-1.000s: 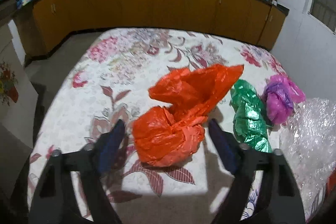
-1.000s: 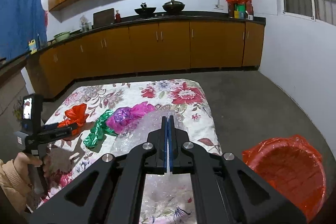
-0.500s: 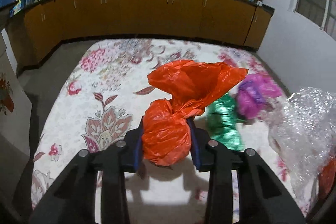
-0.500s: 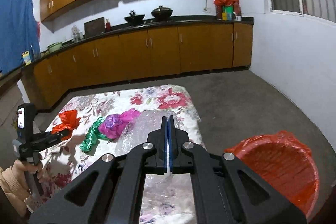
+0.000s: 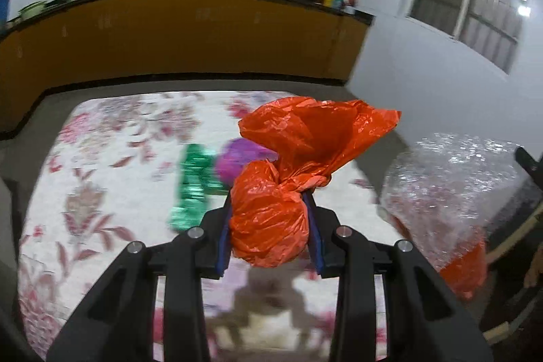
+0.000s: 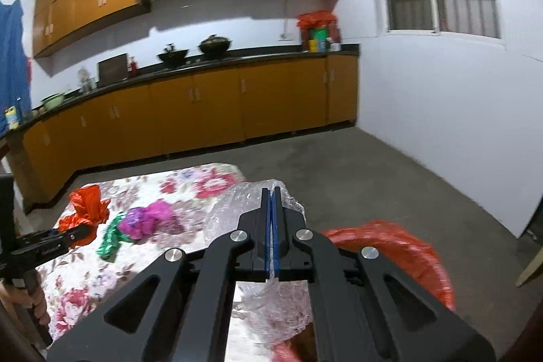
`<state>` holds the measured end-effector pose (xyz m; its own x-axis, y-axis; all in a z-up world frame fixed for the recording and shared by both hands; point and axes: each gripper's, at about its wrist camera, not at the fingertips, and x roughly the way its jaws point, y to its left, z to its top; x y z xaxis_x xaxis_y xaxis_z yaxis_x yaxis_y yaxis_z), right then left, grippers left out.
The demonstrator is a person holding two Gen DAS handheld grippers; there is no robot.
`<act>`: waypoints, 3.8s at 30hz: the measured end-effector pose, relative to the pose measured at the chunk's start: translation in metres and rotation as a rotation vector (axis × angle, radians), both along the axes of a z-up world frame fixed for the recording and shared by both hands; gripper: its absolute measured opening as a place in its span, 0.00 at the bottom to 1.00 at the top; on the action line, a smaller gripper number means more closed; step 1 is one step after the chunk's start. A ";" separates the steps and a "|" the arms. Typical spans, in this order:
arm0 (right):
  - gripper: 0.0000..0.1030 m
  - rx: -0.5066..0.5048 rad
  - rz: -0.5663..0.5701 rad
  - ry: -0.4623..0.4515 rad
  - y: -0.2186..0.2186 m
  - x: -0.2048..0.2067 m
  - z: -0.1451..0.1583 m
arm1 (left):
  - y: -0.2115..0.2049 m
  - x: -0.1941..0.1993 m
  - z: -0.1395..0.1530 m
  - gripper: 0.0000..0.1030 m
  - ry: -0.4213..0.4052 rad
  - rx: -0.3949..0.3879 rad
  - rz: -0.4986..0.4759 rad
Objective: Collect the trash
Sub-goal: 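Carry the red bag and bubble wrap over the red basket, then open both tools to drop the red bag and bubble wrap into the basket, then grasp the green bag with the left tool while the right tool grasps the pink-purple bags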
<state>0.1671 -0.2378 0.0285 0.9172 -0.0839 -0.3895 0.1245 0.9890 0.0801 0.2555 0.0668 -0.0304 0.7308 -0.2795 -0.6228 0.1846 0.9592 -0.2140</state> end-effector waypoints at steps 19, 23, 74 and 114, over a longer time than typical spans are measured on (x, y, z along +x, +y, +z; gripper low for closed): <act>0.01 0.065 -0.201 0.037 -0.099 -0.037 -0.014 | -0.177 -0.025 -0.012 0.35 0.067 -0.057 -0.299; 0.01 0.086 -0.202 0.029 -0.108 -0.038 -0.015 | -0.198 -0.024 -0.020 0.35 0.080 -0.043 -0.327; 0.38 0.043 0.073 0.116 -0.020 0.013 -0.028 | -0.039 0.013 -0.046 0.70 0.023 0.132 0.119; 0.51 0.024 0.398 0.377 0.247 0.186 -0.103 | 0.190 0.022 -0.070 0.30 0.145 0.102 0.502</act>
<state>0.3534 0.0092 -0.0750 0.6729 0.2540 -0.6947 -0.2348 0.9640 0.1250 0.2774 0.2569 -0.1003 0.6634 0.1498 -0.7331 -0.3276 0.9390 -0.1046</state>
